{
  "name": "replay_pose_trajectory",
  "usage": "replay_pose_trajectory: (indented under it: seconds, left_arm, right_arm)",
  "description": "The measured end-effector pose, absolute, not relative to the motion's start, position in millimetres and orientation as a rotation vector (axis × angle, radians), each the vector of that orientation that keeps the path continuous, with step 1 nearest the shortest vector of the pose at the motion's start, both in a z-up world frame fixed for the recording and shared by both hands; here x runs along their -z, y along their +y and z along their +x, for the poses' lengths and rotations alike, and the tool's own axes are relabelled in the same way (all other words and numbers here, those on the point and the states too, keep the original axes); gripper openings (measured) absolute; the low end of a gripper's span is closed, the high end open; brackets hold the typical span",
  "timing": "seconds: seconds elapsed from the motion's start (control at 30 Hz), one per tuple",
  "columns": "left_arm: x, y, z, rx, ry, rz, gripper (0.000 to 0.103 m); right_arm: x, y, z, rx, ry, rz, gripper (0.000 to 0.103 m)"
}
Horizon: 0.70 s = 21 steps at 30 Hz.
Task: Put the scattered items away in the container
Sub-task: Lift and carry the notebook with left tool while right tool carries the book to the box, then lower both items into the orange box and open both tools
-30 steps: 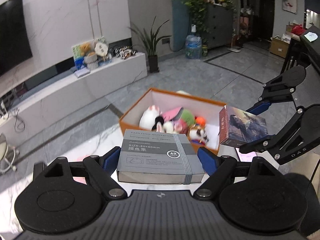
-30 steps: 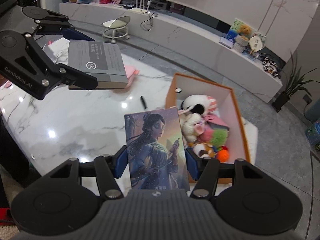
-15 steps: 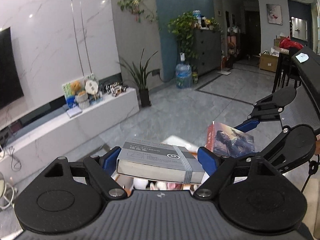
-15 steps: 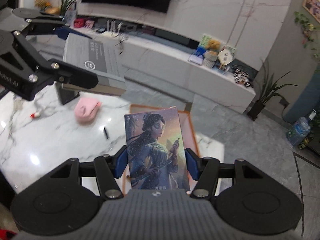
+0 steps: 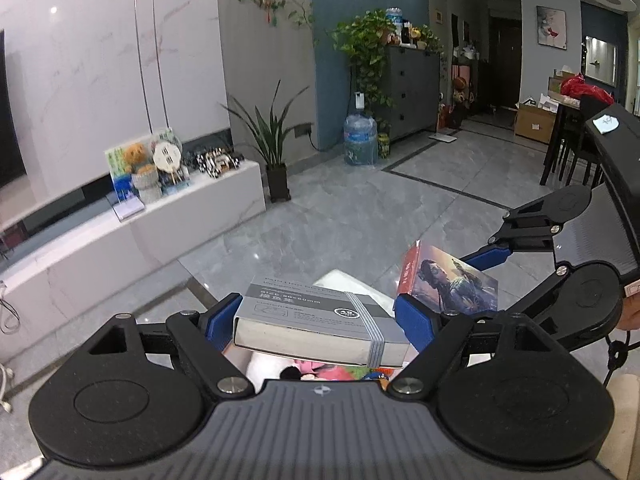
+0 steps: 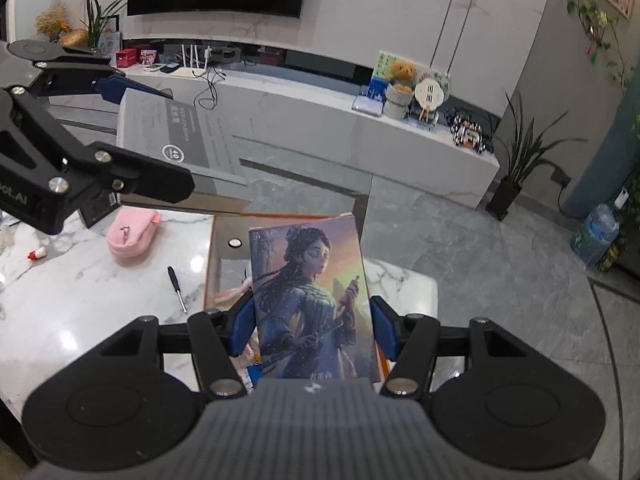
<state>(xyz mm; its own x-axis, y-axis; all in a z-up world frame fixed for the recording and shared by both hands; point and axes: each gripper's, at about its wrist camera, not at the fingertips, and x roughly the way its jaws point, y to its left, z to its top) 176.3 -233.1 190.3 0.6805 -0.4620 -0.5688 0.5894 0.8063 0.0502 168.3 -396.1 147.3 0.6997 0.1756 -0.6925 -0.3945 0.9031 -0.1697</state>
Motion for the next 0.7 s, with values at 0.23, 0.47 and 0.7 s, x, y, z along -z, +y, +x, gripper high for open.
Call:
replay_pose_trajectory:
  seconds: [0.23,0.47,0.7]
  left_arm:
    - [-159,-225,210,0.578,0.64,0.219,0.097]
    - [-120,-223,245,0.553,0.718,0.22,0.097]
    - [-83,-224,272,0.538,0.792,0.227,0.097]
  right_arm:
    - [-112,-406,198,-0.323,0.789,-0.29,0.062]
    - [-72,-414,225,-0.321,0.85,-0.263,0.062]
    - [-34,-420,247,-0.313,0.916,-0.246,0.062]
